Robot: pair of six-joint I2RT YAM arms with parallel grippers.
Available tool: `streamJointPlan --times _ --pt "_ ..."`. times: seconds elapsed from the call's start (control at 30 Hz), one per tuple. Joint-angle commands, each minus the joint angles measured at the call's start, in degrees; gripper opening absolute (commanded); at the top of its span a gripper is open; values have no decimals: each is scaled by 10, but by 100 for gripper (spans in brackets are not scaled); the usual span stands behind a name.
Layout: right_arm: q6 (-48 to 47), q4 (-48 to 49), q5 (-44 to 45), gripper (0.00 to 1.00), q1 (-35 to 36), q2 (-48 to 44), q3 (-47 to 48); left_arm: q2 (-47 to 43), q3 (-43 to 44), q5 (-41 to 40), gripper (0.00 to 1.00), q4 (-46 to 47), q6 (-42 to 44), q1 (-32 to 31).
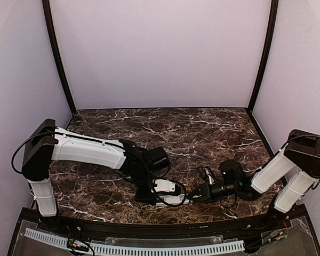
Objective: Load the batteries into the remote control
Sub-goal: Pick up the battery from the battery compartment.
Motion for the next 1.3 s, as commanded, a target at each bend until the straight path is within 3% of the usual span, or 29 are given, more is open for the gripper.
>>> streamJointPlan --times 0.0,0.27,0.6,1.03,1.27 --pt "-1 17 -6 17 6 8 6 2 11 -17 12 -21 -2 -3" --pt "-9 0 -3 18 3 -4 9 -45 4 -27 22 20 -33 4" --pt "-10 -8 -2 18 2 -13 7 -19 8 9 25 51 -61 5" --pt "-9 -5 -2 18 2 -11 5 24 6 31 24 58 -73 5" --pt "-9 -3 -2 18 2 -8 6 33 11 31 14 53 -75 6"
